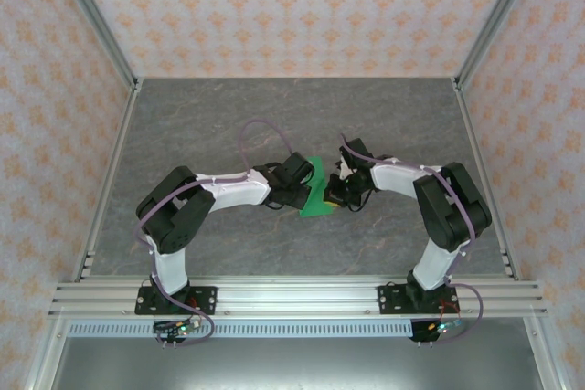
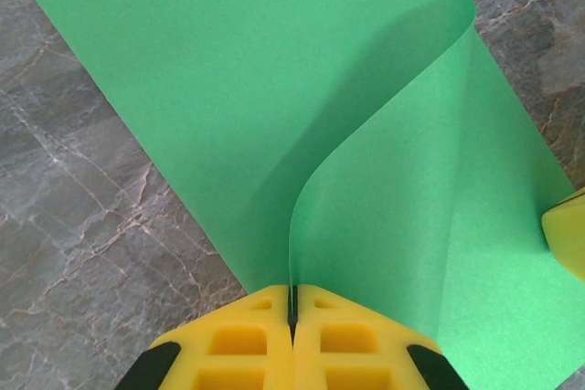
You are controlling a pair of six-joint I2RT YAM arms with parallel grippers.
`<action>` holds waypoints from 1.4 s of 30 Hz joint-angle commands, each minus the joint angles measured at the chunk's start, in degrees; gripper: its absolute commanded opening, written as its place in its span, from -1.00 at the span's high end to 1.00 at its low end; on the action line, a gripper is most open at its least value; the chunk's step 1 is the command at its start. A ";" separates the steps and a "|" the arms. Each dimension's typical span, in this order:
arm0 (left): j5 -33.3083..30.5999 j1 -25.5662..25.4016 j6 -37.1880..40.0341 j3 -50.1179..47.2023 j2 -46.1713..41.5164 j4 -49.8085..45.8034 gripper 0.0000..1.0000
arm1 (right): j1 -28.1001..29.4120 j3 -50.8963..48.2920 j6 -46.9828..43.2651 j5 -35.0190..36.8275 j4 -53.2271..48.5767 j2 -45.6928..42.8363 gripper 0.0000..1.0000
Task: Fold a paper plane with a square sheet of paper (fold left side to right side)
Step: Fold the triangle a second time at the center of the table.
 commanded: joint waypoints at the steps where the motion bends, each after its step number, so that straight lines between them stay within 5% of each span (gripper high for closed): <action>1: -1.35 0.35 0.46 1.20 -0.06 1.11 0.97 | 0.92 -0.35 -1.06 2.22 -2.49 2.30 0.79; 24: -1.37 0.35 0.65 0.38 1.96 0.89 0.98 | 0.87 -0.55 -0.96 1.77 -2.21 2.10 0.78; 42: -1.07 0.26 0.50 -1.18 1.43 1.67 0.98 | 1.04 -0.46 8.29 -3.18 14.01 -3.72 0.86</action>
